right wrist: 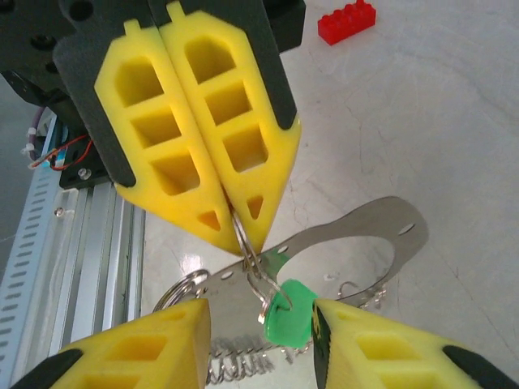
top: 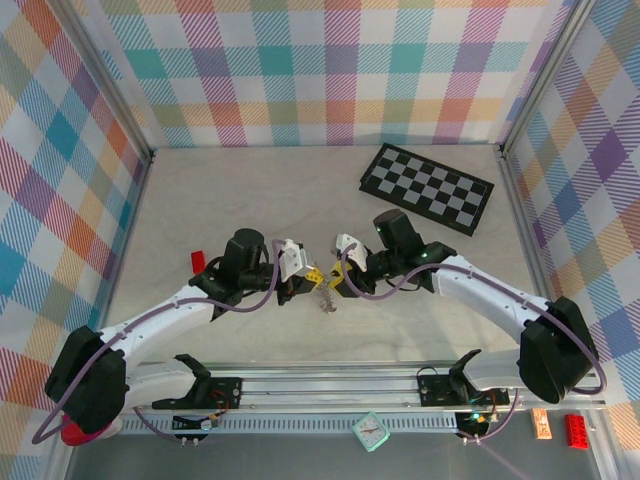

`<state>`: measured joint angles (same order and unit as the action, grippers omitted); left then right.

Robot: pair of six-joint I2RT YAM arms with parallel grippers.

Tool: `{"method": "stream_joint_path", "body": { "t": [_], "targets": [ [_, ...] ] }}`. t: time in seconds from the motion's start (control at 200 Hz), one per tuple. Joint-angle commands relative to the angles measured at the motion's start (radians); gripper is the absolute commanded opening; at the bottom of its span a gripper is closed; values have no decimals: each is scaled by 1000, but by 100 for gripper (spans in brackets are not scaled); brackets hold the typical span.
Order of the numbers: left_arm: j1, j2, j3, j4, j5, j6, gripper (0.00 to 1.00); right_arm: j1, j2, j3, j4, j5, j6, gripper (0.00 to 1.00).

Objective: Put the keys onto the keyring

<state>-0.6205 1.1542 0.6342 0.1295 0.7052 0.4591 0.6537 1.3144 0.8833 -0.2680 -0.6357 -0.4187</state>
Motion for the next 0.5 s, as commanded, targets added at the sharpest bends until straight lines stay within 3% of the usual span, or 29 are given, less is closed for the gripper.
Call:
{"method": "stream_joint_path", "body": {
  "t": [0.0, 0.43, 0.495],
  "targets": [
    [-4, -28, -19, 73, 44, -16, 0, 1, 12, -2, 59, -58, 21, 36],
    [-5, -33, -36, 120, 56, -45, 0, 1, 41, -1, 124, -98, 29, 19],
    [-3, -33, -36, 121, 56, -46, 0, 1, 48, 5, 130, -114, 29, 12]
  ]
}}
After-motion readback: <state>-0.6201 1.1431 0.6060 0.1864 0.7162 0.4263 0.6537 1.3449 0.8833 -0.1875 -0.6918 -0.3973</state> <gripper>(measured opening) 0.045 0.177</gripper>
